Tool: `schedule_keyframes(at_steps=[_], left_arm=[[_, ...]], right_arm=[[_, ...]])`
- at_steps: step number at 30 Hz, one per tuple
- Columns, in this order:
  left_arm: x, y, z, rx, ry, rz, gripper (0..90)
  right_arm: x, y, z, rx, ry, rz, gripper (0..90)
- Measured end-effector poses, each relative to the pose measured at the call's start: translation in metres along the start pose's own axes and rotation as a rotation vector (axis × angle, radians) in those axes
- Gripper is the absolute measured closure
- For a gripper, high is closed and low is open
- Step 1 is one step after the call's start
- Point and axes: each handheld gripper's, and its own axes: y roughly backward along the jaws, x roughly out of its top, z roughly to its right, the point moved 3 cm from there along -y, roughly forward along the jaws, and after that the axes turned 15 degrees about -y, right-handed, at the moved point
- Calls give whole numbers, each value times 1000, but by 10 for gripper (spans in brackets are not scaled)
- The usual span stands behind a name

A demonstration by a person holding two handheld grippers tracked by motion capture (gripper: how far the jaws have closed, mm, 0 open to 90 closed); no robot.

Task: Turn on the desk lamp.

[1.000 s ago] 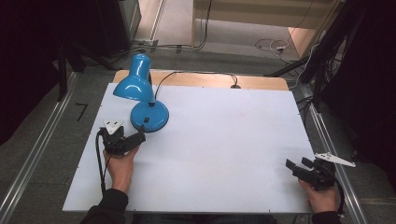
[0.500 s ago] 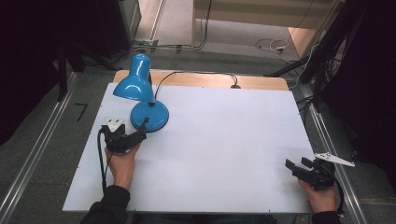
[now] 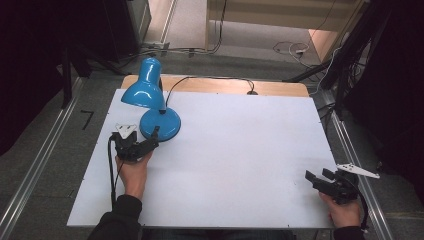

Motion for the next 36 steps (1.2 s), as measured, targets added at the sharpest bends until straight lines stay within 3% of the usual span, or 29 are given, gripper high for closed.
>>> schedule_keyframes(at_steps=[6,13,20,26,36], left_arm=[[0,-7,-1,10,10,-1,222],[6,-13,1,34,-19,-3,262],[11,-20,3,17,-14,44,406],[12,-29,7,-6,-56,8,496],[13,-42,6,-44,-31,-12,734]], right_arm=[[0,0,0,-1,-1,-1,241],[0,0,0,1,-1,-2,241],[0,0,0,2,-1,-1,241],[0,-1,0,3,1,-1,240],[0,-1,1,5,1,-3,241]])
